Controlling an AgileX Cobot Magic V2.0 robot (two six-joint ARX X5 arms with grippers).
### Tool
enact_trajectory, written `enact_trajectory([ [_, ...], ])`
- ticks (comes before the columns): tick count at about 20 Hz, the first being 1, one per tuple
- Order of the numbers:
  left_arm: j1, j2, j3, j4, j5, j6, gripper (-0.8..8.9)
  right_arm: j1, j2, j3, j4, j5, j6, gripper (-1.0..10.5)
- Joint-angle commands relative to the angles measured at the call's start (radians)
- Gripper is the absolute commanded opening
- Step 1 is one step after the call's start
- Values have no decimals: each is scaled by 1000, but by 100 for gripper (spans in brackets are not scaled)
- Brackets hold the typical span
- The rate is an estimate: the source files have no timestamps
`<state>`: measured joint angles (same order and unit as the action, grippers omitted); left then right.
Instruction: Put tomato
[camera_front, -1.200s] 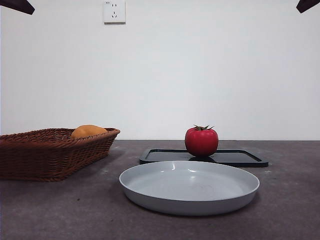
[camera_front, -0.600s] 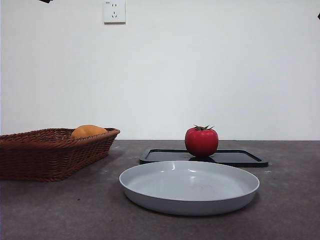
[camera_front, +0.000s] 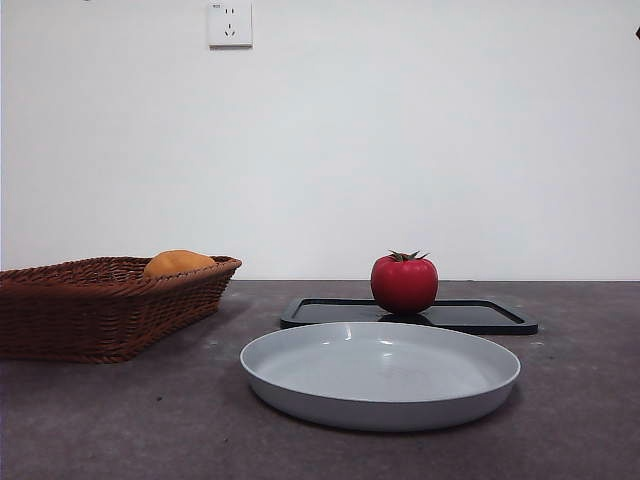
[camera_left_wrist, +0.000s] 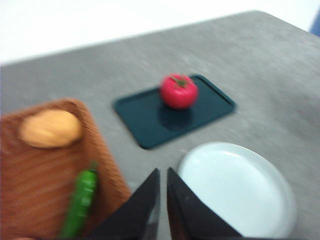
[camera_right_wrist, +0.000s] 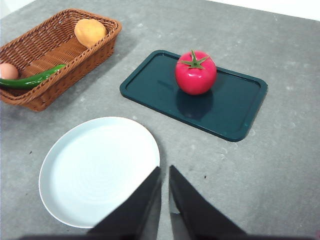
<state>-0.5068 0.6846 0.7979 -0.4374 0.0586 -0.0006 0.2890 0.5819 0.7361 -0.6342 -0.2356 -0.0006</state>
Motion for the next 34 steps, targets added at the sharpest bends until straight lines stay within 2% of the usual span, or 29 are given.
enact_trajectory([
  [1, 111, -50, -139, 121, -4, 52, 19, 6, 2, 14, 13, 0, 0, 19],
  [4, 287, -218, -423, 359, -4, 41, 19, 6, 2, 14, 13, -1, 0, 19],
  [7, 401, -416, -613, 387, -11, 6, 19, 6, 3, 14, 13, -1, 0, 19],
  [10, 458, -558, -704, 376, -11, -18, 19, 6, 2, 14, 13, -1, 0, 19],
  [16, 493, -666, -785, 370, -11, -68, 19, 6, 2, 14, 13, -1, 0, 19],
  [21, 507, -682, -787, 252, -11, -67, 19, 6, 3, 14, 13, -1, 0, 19],
  [34, 520, -682, -787, 250, -12, -26, 19, 6, 2, 14, 13, -1, 0, 19],
])
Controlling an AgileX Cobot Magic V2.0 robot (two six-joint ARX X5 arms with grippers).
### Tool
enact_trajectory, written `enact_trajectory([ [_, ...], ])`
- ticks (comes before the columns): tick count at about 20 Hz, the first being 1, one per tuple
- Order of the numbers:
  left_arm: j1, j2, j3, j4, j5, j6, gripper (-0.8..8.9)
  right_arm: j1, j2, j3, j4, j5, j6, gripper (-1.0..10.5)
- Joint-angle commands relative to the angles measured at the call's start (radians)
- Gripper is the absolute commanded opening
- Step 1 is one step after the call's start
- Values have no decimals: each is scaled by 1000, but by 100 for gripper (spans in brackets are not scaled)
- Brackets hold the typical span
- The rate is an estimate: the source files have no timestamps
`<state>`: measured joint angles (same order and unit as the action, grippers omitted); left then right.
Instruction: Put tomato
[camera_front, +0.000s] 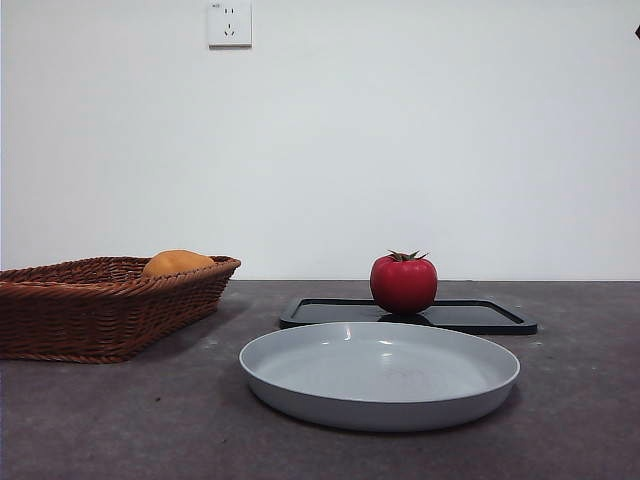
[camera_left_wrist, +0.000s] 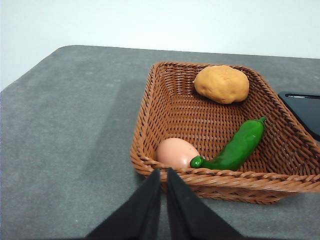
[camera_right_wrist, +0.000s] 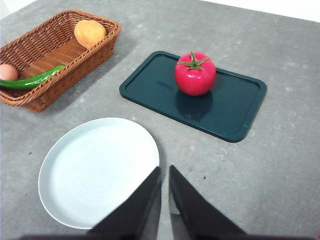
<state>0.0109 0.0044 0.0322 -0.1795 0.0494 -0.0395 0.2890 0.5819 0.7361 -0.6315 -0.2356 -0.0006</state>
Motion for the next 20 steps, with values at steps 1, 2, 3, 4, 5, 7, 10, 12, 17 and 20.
enact_trajectory([
  [1, 2, -1, -21, -8, -3, 13, 19, 6, 2, 14, 11, -1, 0, 19],
  [2, 2, -1, -21, -8, -3, 13, 19, 6, 2, 14, 11, -1, 0, 19],
  [3, 2, -1, -21, -8, -3, 13, 19, 6, 2, 14, 11, -1, 0, 19],
  [4, 2, -1, -21, -8, -3, 13, 19, 6, 3, 14, 11, -1, 0, 19],
  [5, 2, -1, -21, -8, -3, 13, 19, 6, 2, 14, 11, -1, 0, 19],
  [7, 2, -1, -21, -8, -2, 13, 19, 6, 2, 14, 11, 0, 0, 19],
  [10, 2, -1, -21, -8, -3, 13, 19, 6, -6, 14, 10, 0, 0, 19],
  [12, 2, -1, -21, -8, -3, 13, 19, -23, -50, 13, 11, -3, 0, 19],
  [17, 2, -1, -21, -8, -2, 13, 19, -196, -251, -182, 266, 7, -31, 19],
  [20, 2, -1, -21, -8, -3, 13, 19, -277, -393, -434, 533, -6, -20, 19],
])
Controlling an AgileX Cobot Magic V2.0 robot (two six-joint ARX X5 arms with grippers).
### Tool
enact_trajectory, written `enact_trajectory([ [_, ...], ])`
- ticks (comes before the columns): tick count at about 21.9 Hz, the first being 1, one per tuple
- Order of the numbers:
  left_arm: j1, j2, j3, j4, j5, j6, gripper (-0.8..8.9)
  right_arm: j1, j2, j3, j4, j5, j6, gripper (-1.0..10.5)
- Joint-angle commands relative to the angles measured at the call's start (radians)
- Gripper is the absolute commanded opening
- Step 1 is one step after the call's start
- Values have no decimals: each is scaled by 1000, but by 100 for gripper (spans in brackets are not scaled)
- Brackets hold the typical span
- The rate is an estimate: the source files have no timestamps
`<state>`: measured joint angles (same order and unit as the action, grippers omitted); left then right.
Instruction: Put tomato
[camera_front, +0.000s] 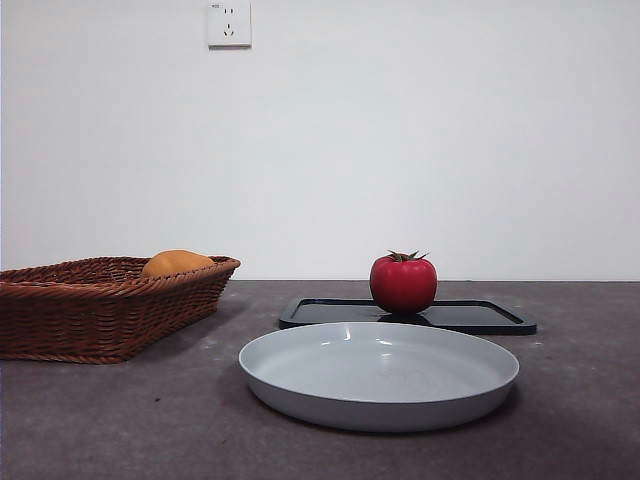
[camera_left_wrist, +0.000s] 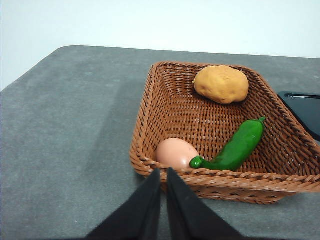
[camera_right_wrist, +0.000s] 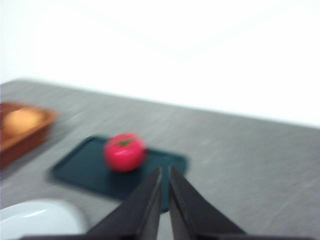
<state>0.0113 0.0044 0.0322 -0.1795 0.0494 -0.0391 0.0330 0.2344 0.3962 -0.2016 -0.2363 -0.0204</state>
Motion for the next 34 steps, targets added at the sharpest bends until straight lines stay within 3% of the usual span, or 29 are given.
enact_trajectory([
  [1, 2, -1, -21, -8, -3, 12, 19, -31, -76, -140, 139, 0, 6, 19],
  [10, 2, -1, -21, -8, -2, 12, 19, -48, -204, -364, 217, 217, 2, 19],
  [19, 2, -1, -21, -8, -3, 12, 19, -47, -231, -386, 14, 236, -7, 19],
  [34, 2, -1, -21, -8, -2, 12, 19, -47, -231, -385, 46, 237, -6, 19],
])
